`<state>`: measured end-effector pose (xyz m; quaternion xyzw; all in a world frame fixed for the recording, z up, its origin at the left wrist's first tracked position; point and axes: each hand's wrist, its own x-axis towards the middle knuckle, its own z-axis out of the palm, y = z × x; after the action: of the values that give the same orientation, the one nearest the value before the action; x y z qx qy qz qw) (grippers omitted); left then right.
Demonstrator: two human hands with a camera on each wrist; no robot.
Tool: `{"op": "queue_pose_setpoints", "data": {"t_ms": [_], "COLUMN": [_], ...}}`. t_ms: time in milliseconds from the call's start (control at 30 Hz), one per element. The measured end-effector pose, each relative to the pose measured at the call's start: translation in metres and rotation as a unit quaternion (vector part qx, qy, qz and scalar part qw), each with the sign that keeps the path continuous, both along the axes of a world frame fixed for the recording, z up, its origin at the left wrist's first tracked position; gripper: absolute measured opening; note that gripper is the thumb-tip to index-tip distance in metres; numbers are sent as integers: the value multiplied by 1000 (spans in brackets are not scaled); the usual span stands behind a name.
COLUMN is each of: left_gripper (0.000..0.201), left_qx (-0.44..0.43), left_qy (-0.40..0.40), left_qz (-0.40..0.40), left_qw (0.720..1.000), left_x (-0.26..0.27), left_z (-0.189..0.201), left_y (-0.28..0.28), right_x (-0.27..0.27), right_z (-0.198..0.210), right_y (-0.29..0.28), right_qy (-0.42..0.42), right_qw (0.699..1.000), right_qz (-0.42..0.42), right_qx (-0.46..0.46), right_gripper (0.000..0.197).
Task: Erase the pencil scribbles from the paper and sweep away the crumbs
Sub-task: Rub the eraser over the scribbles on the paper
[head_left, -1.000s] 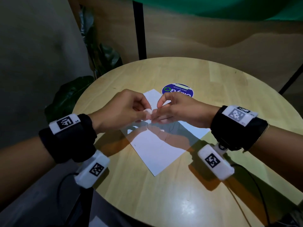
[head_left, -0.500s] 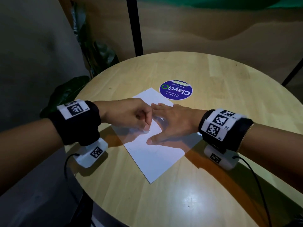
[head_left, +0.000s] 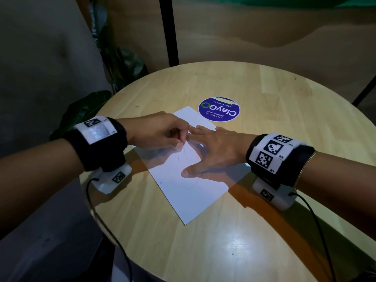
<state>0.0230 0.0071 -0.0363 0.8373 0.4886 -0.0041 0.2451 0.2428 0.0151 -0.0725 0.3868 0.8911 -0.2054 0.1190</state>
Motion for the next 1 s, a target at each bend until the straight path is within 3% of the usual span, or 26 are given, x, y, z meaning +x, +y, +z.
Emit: {"op": "queue_pose_setpoints", "data": {"t_ms": [100,267,433,567,733,867,933,1000], "left_gripper": [6,6,3,4,10,7,9,10], "left_qx": [-128,2,-121,20,-121,12,3,-62], "left_qy": [-5,14,32,43,5,17,11,6], "left_qz": [-45,9,-39,33,2,54,52,35], "left_qw": [991,1000,991,998,993,998,999,997], "left_x": [5,2,6,6,11,10,14,19], "left_z": [6,3,10,3,-3,-4,-6,-6], "left_y": [-8,3,-7,2,-11,0,-2,-9], "right_x": [-1,-1,-2,-1,-1,-1,-1,-2], "right_z": [2,0,3,3,1,0,-1,-3], "right_y": [-2,-1,-4,-5,-3,-3,-3,-2], "right_qy": [-1,1,4,5,16,12,15,15], "right_qw": [1000,1000,1000,1000,1000,1000,1000,1000], "right_qz": [-4,3,0,-1,-13,-7,-8,-7], "right_qx": [-6,-2,-10,-6,-21,-22,-24,-24], "right_gripper": [112,114,111,114,115,120,117,115]}}
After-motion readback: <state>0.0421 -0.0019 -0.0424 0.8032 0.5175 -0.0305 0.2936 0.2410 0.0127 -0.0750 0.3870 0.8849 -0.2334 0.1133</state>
